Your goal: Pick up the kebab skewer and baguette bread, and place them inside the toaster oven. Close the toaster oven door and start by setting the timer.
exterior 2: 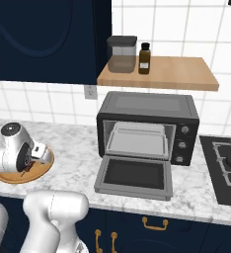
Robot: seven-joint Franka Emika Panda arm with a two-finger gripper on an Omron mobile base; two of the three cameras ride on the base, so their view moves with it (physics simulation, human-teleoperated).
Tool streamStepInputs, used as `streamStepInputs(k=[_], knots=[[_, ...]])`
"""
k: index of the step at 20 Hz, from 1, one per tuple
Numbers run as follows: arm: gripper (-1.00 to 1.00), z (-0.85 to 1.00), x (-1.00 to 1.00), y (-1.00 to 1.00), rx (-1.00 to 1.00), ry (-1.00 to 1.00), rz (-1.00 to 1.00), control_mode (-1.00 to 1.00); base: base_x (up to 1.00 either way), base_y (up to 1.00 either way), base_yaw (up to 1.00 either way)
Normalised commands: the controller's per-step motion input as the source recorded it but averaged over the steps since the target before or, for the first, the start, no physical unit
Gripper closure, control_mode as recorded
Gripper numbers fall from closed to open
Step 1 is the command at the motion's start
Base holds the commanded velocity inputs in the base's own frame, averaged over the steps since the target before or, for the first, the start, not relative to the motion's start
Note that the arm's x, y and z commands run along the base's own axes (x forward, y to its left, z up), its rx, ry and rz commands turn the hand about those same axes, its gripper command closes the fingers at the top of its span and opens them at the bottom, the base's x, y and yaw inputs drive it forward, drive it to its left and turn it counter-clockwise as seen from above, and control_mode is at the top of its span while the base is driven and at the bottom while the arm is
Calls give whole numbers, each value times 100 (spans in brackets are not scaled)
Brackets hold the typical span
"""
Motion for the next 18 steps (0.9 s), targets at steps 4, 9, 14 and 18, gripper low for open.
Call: streamStepInputs(k=[4,9,14,18], knots=[[-100,-21,36,90,0,9,0,-100,0,0,0],[-100,-27,40,71,0,6,0,-100,0,0,0],[-100,3,37,37,3,2,0,-100,0,0,0],[-100,27,16,21,1,2,-1,-100,0,0,0]])
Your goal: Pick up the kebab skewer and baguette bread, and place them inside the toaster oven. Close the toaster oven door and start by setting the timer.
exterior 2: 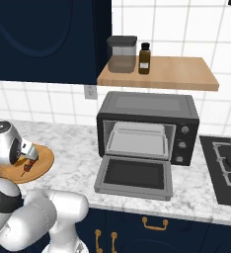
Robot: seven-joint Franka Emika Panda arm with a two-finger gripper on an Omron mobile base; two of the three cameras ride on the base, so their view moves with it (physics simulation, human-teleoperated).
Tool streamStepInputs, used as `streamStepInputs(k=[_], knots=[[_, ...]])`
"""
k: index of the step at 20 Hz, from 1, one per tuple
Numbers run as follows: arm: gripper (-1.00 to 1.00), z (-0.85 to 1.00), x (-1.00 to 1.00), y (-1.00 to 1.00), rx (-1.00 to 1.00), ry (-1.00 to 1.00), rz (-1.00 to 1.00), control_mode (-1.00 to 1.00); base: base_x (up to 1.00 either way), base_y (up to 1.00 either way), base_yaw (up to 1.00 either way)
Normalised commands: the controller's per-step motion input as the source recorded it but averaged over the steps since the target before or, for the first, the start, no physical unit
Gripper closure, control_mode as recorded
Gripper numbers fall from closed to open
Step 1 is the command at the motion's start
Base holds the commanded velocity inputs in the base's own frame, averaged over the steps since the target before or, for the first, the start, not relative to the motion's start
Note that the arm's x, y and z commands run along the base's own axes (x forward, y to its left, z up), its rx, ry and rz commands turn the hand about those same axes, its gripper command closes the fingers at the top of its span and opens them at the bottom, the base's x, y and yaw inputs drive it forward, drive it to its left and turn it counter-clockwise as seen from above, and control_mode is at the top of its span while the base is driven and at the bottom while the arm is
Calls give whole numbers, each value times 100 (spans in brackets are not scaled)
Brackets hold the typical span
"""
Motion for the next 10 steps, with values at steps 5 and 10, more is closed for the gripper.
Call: streamStepInputs(k=[5,10], knots=[[-100,0,25,40,0,8,-2,-100,0,0,0],[-100,-2,15,5,0,9,-1,-100,0,0,0]])
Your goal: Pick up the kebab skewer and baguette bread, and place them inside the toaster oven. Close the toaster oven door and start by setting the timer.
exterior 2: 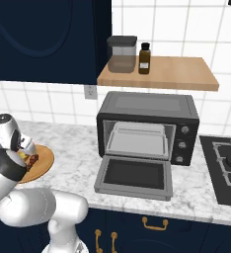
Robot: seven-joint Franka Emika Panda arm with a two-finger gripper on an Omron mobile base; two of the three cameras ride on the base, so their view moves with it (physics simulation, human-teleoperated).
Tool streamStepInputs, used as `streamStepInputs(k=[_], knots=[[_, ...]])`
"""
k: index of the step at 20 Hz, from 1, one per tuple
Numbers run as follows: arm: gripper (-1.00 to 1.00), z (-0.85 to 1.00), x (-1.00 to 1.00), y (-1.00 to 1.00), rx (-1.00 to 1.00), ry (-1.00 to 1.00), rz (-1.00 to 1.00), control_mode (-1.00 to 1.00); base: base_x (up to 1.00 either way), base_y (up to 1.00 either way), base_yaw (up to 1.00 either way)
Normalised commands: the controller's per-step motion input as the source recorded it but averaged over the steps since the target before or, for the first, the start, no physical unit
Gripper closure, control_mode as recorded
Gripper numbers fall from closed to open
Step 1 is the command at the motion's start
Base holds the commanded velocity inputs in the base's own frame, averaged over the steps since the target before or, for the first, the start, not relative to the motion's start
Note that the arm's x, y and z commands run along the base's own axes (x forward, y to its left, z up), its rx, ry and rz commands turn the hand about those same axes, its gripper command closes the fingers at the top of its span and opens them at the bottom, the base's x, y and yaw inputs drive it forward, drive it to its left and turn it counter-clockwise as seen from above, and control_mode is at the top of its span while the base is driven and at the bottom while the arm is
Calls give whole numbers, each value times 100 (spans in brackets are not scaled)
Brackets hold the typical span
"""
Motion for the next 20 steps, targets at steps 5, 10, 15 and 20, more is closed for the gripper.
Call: streamStepInputs(k=[5,10,15,20], knots=[[-100,-19,14,9,0,7,-1,-100,0,0,0],[-100,-13,28,32,-1,7,-5,-100,0,0,0],[-100,-7,31,15,0,7,-3,-100,0,0,0],[-100,-25,9,0,0,5,0,-100,0,0,0]])
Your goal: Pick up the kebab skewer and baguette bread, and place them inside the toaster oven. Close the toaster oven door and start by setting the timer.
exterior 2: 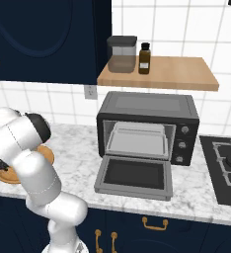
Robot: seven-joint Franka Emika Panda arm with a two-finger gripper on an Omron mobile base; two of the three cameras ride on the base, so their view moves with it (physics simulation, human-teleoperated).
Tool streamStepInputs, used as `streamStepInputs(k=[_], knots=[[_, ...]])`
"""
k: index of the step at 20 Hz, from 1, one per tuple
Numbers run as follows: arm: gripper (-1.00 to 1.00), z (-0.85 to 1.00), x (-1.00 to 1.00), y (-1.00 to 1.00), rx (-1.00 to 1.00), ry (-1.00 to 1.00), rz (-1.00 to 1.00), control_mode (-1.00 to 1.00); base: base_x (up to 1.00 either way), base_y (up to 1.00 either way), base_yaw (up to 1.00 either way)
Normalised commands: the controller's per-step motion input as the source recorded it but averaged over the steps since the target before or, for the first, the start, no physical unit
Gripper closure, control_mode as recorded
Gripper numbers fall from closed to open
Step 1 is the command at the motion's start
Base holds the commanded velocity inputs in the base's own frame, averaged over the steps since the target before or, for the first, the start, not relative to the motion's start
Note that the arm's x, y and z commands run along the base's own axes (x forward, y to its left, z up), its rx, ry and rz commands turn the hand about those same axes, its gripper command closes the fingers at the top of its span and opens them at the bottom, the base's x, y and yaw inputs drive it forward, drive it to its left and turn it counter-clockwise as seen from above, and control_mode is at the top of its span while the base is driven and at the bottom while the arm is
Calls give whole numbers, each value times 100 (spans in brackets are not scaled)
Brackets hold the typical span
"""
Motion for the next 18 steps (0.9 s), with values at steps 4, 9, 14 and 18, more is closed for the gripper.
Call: streamStepInputs(k=[4,9,14,18], knots=[[-100,-35,0,0,0,1,0,-100,0,0,0],[-100,-24,0,0,0,0,0,-100,0,0,0],[-100,-21,0,0,0,1,0,-100,0,0,0],[-100,-5,-15,-6,0,0,0,-100,0,0,0]])
